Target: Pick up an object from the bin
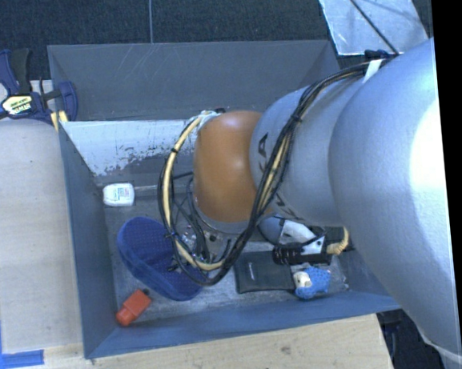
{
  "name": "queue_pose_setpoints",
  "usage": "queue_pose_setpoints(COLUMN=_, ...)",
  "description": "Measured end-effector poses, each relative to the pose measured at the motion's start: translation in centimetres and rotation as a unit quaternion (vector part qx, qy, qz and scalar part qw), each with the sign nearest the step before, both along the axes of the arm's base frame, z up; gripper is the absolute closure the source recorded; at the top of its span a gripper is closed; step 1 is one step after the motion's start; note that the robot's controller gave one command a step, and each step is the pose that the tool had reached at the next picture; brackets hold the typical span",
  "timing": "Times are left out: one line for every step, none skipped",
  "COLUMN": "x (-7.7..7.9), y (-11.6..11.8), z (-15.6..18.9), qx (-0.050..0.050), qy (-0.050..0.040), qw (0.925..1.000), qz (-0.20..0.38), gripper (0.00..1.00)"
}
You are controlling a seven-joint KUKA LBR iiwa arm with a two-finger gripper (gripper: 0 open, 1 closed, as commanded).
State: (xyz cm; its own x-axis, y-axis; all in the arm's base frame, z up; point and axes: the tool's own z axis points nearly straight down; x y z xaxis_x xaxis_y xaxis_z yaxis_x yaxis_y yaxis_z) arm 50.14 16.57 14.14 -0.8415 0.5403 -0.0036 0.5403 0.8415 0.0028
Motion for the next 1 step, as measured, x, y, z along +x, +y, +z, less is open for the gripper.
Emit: queue_pose_setpoints(x=-0.17, y=-0.20, z=0.65, qx=0.000, qy=0.0007, qw=1.0000, qz=0.003, gripper=1.00)
